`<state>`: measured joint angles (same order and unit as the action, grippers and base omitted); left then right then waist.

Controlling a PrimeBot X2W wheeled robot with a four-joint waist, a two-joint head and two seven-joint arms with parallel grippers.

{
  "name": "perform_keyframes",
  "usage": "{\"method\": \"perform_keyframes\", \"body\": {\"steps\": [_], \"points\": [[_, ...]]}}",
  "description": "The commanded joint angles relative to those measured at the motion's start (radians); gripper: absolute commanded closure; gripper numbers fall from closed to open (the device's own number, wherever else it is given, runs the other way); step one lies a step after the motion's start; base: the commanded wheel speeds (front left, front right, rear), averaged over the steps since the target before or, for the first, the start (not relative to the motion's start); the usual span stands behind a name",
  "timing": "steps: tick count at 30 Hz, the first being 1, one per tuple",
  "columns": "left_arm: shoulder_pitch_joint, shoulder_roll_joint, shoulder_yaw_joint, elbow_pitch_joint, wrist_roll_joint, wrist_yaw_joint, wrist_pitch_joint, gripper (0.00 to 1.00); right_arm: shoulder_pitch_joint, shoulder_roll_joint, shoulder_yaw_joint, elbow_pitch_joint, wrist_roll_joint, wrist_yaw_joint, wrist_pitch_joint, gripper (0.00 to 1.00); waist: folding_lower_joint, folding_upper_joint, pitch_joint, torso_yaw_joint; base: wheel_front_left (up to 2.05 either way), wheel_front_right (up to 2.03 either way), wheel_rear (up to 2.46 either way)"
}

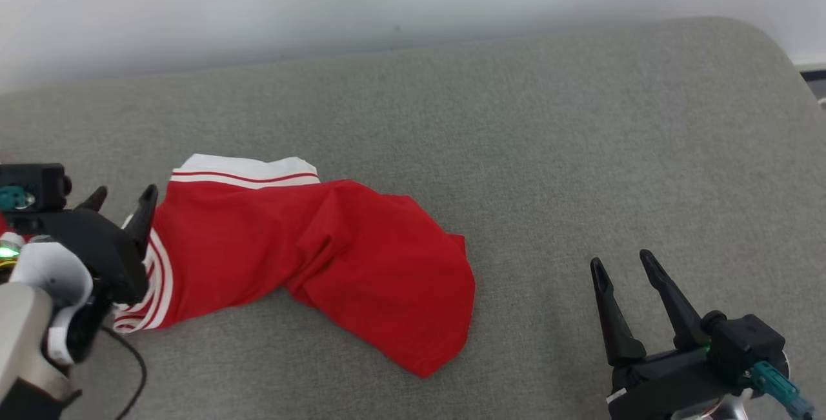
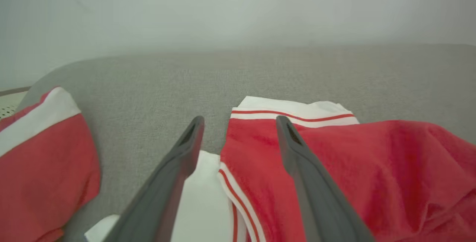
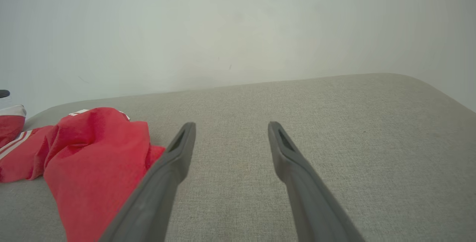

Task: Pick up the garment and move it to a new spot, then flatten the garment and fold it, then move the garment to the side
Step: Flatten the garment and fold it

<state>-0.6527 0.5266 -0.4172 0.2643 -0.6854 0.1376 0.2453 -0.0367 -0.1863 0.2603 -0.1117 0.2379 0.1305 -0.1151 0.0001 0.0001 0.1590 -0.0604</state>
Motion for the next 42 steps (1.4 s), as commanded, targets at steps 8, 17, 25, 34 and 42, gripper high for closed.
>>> {"method": "perform_keyframes", "body": {"steps": [8, 17, 25, 34, 42], "points": [[-0.106, 0.031, -0.005, 0.229, -0.064, -0.069, 0.147, 0.0, -0.056, 0.004, 0.021, 0.05, 0.025, 0.0, -0.054, 0.0, -0.0001, -0.0001, 0.111, -0.084, 0.0, 0.0, 0.0], [-0.148, 0.03, -0.028, 0.299, -0.08, -0.12, 0.196, 0.26, -0.081, 0.003, 0.023, 0.088, 0.032, 0.0, -0.084, 0.0, -0.0001, -0.0001, 0.127, -0.089, 0.0, 0.0, 0.0], [-0.171, 0.032, -0.045, 0.262, -0.073, -0.14, 0.202, 1.0, -0.091, -0.001, 0.019, 0.097, 0.036, 0.0, -0.089, 0.0, -0.0001, -0.0001, 0.119, -0.074, 0.0, 0.0, 0.0], [-0.22, 0.041, -0.028, 0.208, -0.019, -0.107, 0.086, 1.0, -0.089, 0.002, 0.014, 0.101, 0.041, 0.0, -0.085, 0.0, -0.0001, -0.0001, 0.107, -0.076, 0.0, 0.0, 0.0], [-0.266, 0.007, -0.012, 0.195, 0.03, -0.058, -0.052, 1.0, -0.074, 0.005, 0.003, 0.095, 0.039, 0.0, -0.076, 0.0, -0.0001, -0.0001, 0.074, -0.082, 0.0, 0.0, 0.0]]}}
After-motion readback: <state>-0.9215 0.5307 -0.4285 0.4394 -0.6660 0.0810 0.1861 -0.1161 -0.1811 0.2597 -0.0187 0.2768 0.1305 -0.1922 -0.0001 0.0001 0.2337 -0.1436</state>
